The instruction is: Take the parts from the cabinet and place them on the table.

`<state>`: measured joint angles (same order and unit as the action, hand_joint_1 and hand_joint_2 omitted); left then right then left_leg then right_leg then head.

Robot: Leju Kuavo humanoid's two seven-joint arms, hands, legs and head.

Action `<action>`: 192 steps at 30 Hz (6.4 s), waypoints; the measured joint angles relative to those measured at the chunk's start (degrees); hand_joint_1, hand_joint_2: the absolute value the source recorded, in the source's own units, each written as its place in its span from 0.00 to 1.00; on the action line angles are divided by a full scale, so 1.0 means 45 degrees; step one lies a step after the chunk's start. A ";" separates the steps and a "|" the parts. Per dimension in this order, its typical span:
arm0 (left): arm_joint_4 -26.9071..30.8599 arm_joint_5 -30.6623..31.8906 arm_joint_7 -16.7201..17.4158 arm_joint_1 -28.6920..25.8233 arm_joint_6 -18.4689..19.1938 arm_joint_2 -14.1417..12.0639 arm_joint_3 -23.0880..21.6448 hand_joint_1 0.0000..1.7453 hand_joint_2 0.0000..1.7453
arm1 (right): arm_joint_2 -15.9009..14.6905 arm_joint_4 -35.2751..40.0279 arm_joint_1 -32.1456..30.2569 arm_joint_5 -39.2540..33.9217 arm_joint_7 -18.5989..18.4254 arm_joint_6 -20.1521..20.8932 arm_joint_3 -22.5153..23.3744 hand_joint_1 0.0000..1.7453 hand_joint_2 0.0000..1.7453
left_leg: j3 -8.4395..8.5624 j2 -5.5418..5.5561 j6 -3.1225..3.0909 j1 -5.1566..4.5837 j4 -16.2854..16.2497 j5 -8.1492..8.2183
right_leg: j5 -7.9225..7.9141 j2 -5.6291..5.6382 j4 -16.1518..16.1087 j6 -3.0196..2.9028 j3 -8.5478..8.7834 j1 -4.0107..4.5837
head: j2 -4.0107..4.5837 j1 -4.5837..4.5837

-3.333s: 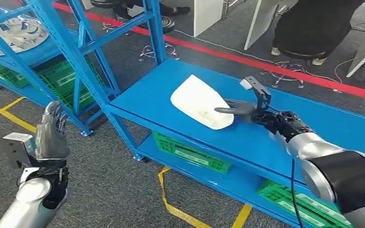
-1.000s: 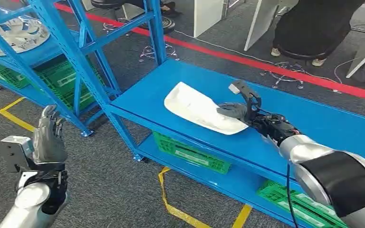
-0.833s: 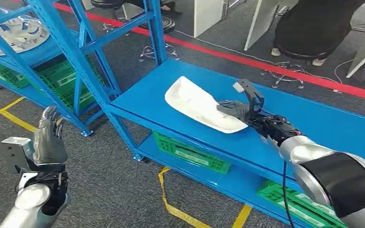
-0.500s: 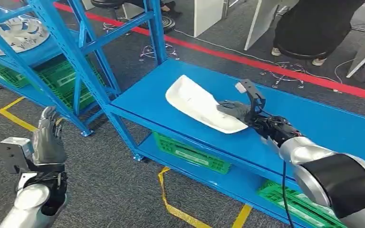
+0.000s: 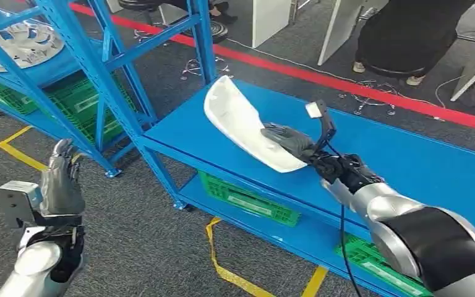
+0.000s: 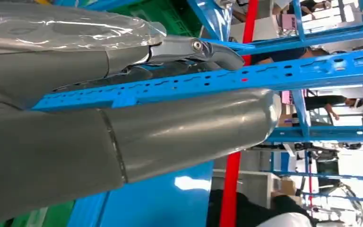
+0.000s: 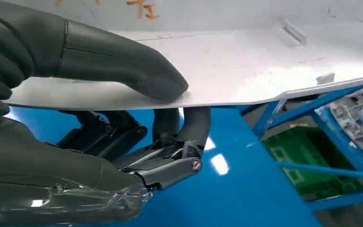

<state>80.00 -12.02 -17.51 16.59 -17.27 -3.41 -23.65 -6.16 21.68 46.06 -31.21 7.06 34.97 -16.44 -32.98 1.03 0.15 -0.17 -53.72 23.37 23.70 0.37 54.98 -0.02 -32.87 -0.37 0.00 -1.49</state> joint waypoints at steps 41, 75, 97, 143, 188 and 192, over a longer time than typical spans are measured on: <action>0.0068 0.0306 -0.0073 0.0111 0.0928 0.0102 0.0194 0.00 1.00 | 0.0490 1.1525 -0.4177 -0.3934 -0.1753 0.1132 -0.1204 1.00 1.00 | 0.0003 -0.0004 0.0001 0.0000 0.0000 0.0001 | 0.0001 0.0003 -0.0002 0.0000 -0.0003 -0.0002 | 0.0000 -0.0005; 0.0068 0.0515 -0.0690 0.0008 0.1821 0.0340 0.0189 0.00 1.00 | 0.0485 1.4289 -0.4535 -0.3055 -0.1856 -0.0554 -0.1501 1.00 1.00 | 0.0000 -0.0008 0.0002 0.0000 0.0000 0.0003 | 0.0002 0.0006 -0.0006 0.0000 -0.0008 -0.0003 | 0.0000 -0.0005; 0.0078 0.0665 -0.0563 0.0061 0.1204 0.0432 0.0189 0.00 1.00 | 0.0335 1.4809 -0.4748 -0.3546 -0.2045 -0.1419 -0.1554 1.00 1.00 | -0.0003 -0.0008 0.0002 0.0000 0.0001 0.0003 | 0.0003 0.0005 -0.0006 0.0001 -0.0007 -0.0002 | 0.0000 -0.0005; 0.0486 0.0573 -0.0539 -0.0086 0.1209 0.0418 0.0189 0.00 1.00 | 0.0330 1.5154 -0.4773 -0.2812 -0.1467 -0.2642 -0.1923 1.00 1.00 | 0.0331 0.0191 -0.0298 0.0168 0.0136 0.0142 | 0.1104 -0.0039 0.3332 0.0504 -0.1708 -0.0184 | 0.0000 -0.0355; 0.0627 0.0617 -0.0306 -0.0060 0.1020 0.0423 0.0189 0.00 1.00 | 0.0291 1.5411 -0.4780 -0.1724 -0.1205 -0.3390 -0.1953 1.00 1.00 | 0.0890 0.0639 -0.0017 0.0503 0.0853 -0.0013 | 0.1265 0.0017 0.3385 0.0815 -0.1590 -0.0491 | 0.0000 -0.0141; 0.0636 0.0617 -0.0311 -0.0048 0.1020 0.0413 0.0189 0.00 1.00 | 0.0247 1.5372 -0.4802 -0.1724 -0.1219 -0.3395 -0.1972 1.00 1.00 | 0.0649 0.1144 0.0658 0.0721 0.0139 0.0457 | 0.0371 0.1098 0.0417 0.1387 0.0159 -0.0747 | 0.0005 -0.0354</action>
<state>82.86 -9.25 -18.91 16.38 -12.68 -1.55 -22.80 -5.05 90.86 24.45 -38.97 1.57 19.69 -25.31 -30.06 6.17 3.12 3.07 -53.10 25.43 25.37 5.31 56.86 6.22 -32.15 -3.73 0.02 -3.08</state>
